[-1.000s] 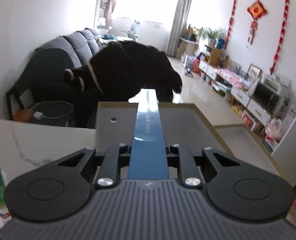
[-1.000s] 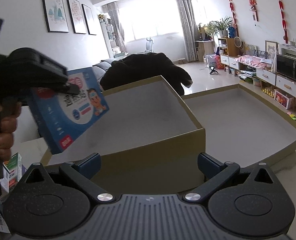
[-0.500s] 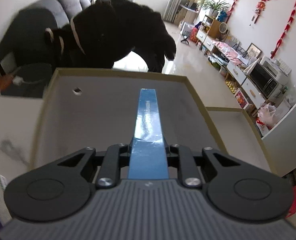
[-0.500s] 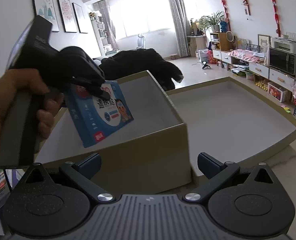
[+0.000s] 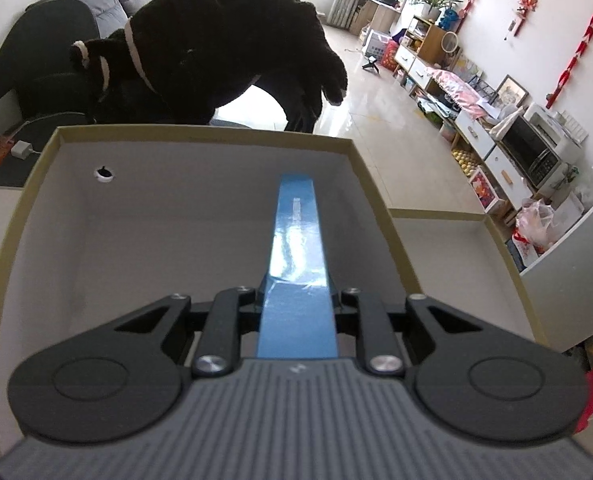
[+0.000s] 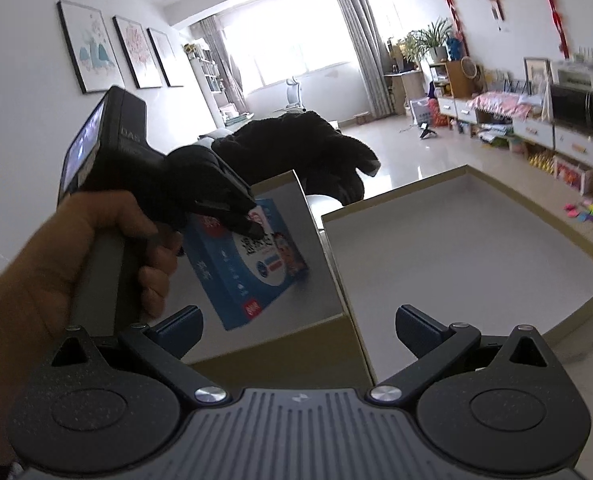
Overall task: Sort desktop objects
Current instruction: 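Lift the long blue box with the left gripper toward the tan box, then lower the blue box into the tan box and open the left gripper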
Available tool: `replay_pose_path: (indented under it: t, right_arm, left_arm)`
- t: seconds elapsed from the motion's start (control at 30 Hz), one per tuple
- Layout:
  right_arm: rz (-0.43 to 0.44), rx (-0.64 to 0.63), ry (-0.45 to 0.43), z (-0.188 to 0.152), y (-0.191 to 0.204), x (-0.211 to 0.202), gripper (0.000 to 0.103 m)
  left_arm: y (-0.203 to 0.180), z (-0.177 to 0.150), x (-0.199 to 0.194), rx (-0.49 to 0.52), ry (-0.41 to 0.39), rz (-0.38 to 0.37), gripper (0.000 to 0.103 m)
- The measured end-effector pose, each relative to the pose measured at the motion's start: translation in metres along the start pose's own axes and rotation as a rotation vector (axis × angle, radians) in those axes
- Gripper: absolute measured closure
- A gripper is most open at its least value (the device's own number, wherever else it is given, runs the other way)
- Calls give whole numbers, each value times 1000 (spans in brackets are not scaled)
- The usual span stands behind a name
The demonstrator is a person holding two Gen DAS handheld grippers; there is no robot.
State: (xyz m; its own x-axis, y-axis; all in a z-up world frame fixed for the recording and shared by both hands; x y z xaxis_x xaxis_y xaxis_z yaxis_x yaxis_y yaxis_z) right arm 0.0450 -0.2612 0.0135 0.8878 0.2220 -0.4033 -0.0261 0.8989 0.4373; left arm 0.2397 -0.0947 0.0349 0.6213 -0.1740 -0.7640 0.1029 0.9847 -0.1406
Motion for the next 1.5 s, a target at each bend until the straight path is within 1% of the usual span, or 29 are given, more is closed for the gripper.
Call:
replay_pose_path:
  t: [0.1,0.23,0.3,0.4,0.5,0.67,0.73,0.83,0.93,1.03,1.17,1.3,1.4,1.5]
  right_arm:
    - [-11,17,10,-2,-2,3,0]
    - [-16,27,31,-9,1,5,0]
    - [-9,39,38,-12,1,7,0]
    - [5,62,42,-14,-1,8,0]
    - [8,73,44,-15,-1,11,0]
    - [22,83,46,-16,-1,12,0]
    - [25,83,48,-17,-1,13,0]
    - [23,80,50,-18,1,12,1]
    - [6,57,52,-18,4,12,2]
    - [1,40,45,-16,7,9,2]
    - [6,65,32,-16,4,4,2]
    - [24,111,24,-15,-1,0,2]
    - [36,125,22,-13,-3,1,2]
    - [40,123,24,-13,-2,0,2]
  left_arm:
    - [-3,2,5,9,32,-13,85]
    - [0,2,16,-33,115,-76,83]
    - [1,1,19,-38,141,-99,80]
    - [3,0,21,-48,159,-123,79]
    - [8,0,24,-97,185,-167,74]
    - [16,-3,30,-172,218,-250,69]
    - [16,-5,30,-186,217,-286,69]
    - [15,-4,25,-181,188,-322,70]
    - [11,-2,20,-127,165,-318,70]
    - [7,-3,16,-25,155,-328,66]
    - [1,-9,4,173,122,-351,61]
    - [-7,-19,-10,371,101,-400,57]
    - [-11,-24,-16,461,69,-439,58]
    - [-16,-26,-18,521,44,-463,57]
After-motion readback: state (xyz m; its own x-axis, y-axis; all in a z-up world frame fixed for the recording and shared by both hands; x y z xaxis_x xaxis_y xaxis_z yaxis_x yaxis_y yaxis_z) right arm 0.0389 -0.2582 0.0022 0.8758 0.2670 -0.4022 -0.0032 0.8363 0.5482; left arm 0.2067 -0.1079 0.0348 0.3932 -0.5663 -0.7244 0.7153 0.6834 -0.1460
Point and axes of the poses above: each gripper's, at about its wrist camera, not at the fingertips, and x roughly the way its jaws point, y to its left, z to its top, the point moved 1 cm from there along x, roughly the way its jaws point, and after that the axes turned 10 degrees about z, right-handed, at the moved point
